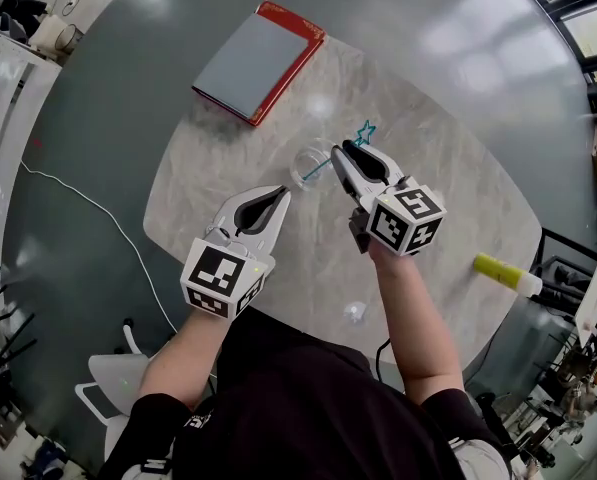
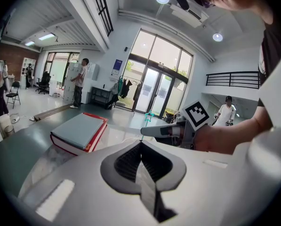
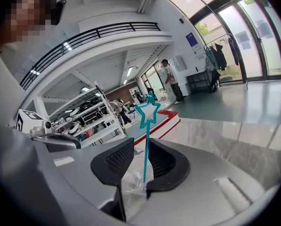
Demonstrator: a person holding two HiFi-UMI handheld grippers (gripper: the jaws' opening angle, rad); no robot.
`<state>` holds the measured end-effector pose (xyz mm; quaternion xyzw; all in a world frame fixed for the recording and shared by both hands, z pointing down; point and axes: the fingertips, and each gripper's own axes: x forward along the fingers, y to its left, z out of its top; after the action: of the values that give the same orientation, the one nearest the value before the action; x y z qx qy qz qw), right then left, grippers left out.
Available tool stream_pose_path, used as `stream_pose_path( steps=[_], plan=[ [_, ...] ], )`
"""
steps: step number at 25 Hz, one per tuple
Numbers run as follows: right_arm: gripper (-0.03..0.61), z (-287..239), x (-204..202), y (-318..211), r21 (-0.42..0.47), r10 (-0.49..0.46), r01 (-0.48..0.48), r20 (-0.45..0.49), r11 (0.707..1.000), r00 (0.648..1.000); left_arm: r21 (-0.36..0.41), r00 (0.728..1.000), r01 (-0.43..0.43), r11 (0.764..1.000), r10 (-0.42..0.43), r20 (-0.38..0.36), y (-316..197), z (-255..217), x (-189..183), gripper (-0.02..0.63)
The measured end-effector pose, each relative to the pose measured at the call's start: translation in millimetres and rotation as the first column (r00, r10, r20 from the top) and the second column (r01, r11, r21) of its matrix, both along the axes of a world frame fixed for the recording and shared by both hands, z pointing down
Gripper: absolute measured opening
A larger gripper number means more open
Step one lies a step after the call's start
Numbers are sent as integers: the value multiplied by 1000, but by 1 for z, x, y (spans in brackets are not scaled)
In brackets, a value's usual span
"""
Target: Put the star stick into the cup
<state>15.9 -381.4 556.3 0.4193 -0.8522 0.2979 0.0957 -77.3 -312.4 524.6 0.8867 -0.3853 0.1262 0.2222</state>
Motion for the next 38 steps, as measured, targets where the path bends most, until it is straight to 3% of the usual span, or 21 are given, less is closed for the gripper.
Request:
stream_pose_path(
  steps=[16, 29, 38],
  plan=[
    [218, 4, 9, 14, -43, 40, -40, -6, 998, 999, -6, 1000, -13, 1000, 13, -15, 3, -3, 1, 3],
    [209, -25, 28, 42, 4, 64, -64, 17, 998, 998, 50, 1000, -6, 999, 7, -11, 18, -32, 6, 3],
    [136, -86, 31, 90, 153, -7, 7, 4, 988, 1000, 90, 1000, 31, 995, -30, -3, 57, -69, 15, 3]
  ],
)
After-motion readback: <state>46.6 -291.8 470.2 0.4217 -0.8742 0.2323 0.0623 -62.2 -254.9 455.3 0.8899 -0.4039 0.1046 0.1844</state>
